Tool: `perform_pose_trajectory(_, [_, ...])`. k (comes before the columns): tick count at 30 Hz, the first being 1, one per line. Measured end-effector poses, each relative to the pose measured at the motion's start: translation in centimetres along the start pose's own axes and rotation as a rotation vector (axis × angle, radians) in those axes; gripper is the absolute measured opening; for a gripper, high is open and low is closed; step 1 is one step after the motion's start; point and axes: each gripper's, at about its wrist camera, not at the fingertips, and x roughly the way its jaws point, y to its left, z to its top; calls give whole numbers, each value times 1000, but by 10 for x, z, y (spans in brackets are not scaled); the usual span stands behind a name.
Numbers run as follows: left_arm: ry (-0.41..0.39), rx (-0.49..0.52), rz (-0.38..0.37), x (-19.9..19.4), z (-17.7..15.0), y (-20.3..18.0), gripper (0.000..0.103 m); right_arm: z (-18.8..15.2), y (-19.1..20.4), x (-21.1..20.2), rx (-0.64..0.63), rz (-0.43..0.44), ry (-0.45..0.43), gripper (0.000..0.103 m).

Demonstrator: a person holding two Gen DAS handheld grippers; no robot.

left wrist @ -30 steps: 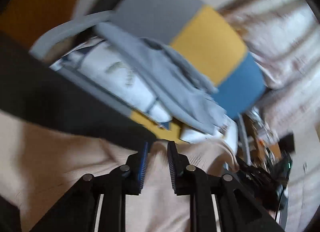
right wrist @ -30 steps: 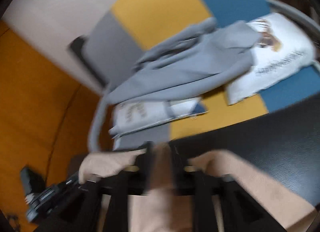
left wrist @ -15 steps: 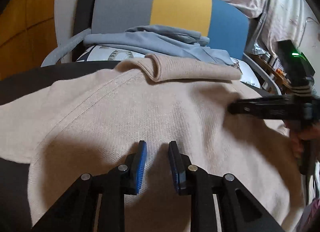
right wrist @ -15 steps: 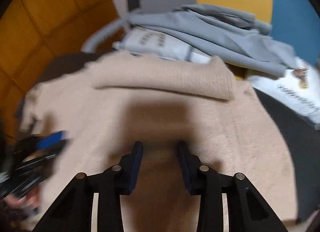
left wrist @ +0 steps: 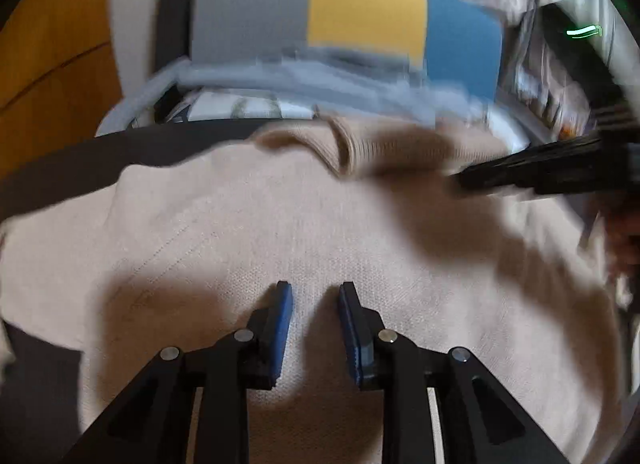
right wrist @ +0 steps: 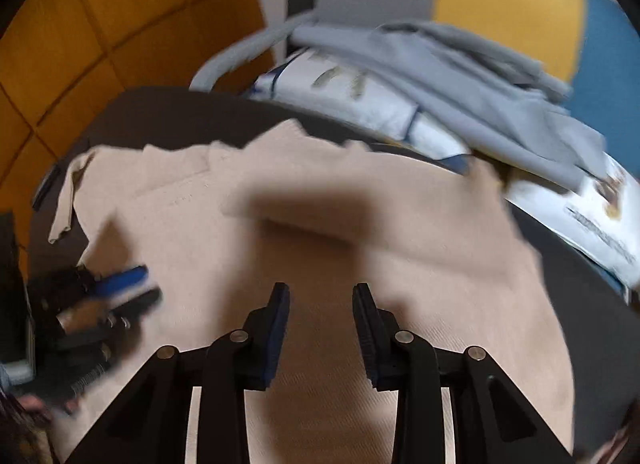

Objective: Fold clothes

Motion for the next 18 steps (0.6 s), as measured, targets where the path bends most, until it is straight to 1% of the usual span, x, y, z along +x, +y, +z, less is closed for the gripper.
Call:
perform_pose_trajectory(2, [-16,-13,-11,-2,-4,3,24,22,1,23,4,-17,24,33])
perform_pose_trajectory(3, [-20,-19,-17,-2,-5,4,24,34,0,30,10,-30,12,33])
perform_pose_trajectory(4, [-20,-27,-25,-3,-6,6,24,46,-5,31,35,-52,-36,33])
perform_pose_trajectory(6, [-23,-43,-46,-3,-8,10,24,66,-20,29,124,-93,-133,34])
perform_pose_trajectory(8, [-24,-58,-64,-3,-8,14,24,72,-34,23,213,-80,-195,34])
perform_pose_trajectory(11, [-24,-70,-79,0,-8,17,24,56,-42,10,230,-92,-213,36])
perform_pose_trajectory(12, [-23,-73,-82,1,-7,16,24,48,-43,6,225,-97,-206,36])
perform_pose_trajectory(14, [-21,-78,-85,2,-6,16,24,30,-35,5,191,-105,-165,36])
perform_pose_trajectory(17, [-10,-84,-77,1,-3,17,24,6,-18,17,78,-193,-113,37])
perform_pose_trajectory(18, [-6,-89,-71,-1,-3,17,24,-2,-15,21,54,-216,-117,39])
